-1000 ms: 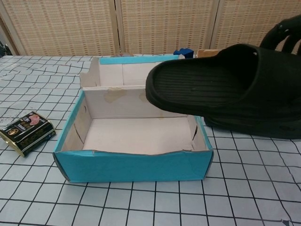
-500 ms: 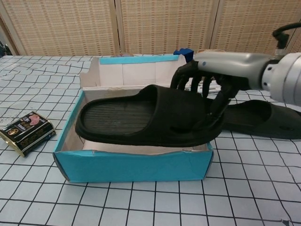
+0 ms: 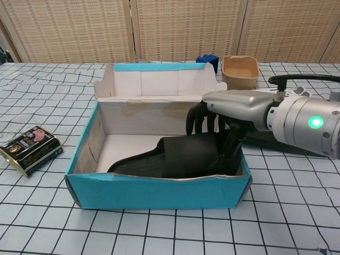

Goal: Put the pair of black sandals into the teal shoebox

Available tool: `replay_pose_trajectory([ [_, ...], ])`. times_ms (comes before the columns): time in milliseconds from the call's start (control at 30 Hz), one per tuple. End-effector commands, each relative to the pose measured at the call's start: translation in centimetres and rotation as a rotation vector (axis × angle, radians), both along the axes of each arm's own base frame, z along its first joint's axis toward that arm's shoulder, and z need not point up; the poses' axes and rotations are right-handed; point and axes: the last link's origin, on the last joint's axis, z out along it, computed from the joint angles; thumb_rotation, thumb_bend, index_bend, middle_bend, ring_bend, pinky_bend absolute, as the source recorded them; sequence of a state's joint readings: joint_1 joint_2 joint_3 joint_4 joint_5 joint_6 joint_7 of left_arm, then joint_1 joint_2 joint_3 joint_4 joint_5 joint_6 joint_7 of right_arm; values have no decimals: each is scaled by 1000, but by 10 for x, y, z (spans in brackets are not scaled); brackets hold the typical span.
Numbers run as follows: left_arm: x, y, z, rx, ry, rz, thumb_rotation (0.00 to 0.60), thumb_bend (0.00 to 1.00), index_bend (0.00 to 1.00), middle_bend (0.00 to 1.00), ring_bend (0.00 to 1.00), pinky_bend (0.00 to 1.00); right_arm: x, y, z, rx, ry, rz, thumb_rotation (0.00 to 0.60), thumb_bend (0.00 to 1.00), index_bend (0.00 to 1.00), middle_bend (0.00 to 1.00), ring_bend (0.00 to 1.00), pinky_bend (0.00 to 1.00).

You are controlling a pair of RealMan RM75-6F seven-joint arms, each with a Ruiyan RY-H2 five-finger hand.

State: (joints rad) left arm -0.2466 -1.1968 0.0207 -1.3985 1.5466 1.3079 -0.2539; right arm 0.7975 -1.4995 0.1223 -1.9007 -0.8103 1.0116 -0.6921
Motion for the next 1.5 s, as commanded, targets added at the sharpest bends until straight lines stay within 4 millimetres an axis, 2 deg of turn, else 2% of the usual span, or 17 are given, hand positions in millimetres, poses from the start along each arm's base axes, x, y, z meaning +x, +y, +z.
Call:
replay_pose_trajectory([
  [33, -1, 0, -1, -5, 8, 3, 600, 565, 282, 224, 276, 453, -4, -2, -4, 4, -3, 0, 600, 0, 516, 528, 373, 387],
  [433, 0, 0, -2, -9, 10, 7, 600, 564, 282, 225, 276, 454, -8, -8, -23, 3, -105, 8, 600, 0, 514, 528, 372, 388],
  [533, -1, 1, -1, -9, 9, 12, 600, 566, 282, 224, 276, 454, -12, -5, -22, 29, -101, 10, 600, 0, 468, 518, 330, 383],
  [633, -1, 1, -1, -11, 7, 18, 600, 565, 282, 224, 276, 454, -16, -4, -15, 32, -97, 16, 600, 0, 356, 400, 239, 325],
  [767, -1, 1, -2, -14, 12, 17, 600, 565, 282, 224, 276, 454, -19, -5, -3, 18, -87, 22, 600, 0, 97, 180, 34, 165],
  [833, -1, 1, -3, -19, 14, 17, 600, 566, 282, 224, 276, 454, -19, -6, 7, -1, -102, 19, 600, 0, 23, 109, 1, 88],
  [900, -1, 1, -4, -22, 17, 16, 600, 566, 283, 224, 275, 454, -18, -6, 16, -20, -123, 23, 600, 0, 0, 53, 0, 32],
  [1033, -1, 1, -4, -26, 22, 24, 600, 565, 283, 224, 276, 454, -21, -4, 44, -76, -169, 34, 600, 0, 0, 5, 0, 0],
  [1100, -1, 1, -4, -26, 20, 25, 600, 565, 283, 224, 275, 453, -28, -2, 58, -99, -168, 24, 600, 0, 0, 4, 0, 0],
  [1267, -1, 1, -3, -21, 19, 28, 600, 565, 283, 224, 276, 454, -69, 0, 91, -194, -46, -41, 600, 0, 0, 3, 0, 0],
  [1367, -1, 1, -4, -22, 20, 30, 600, 565, 283, 224, 276, 453, -97, -1, 102, -254, 35, -85, 600, 0, 0, 0, 0, 0],
  [1500, -1, 1, -5, -25, 27, 31, 600, 566, 284, 224, 276, 454, -126, -2, 106, -261, 86, -152, 600, 0, 0, 1, 0, 0],
])
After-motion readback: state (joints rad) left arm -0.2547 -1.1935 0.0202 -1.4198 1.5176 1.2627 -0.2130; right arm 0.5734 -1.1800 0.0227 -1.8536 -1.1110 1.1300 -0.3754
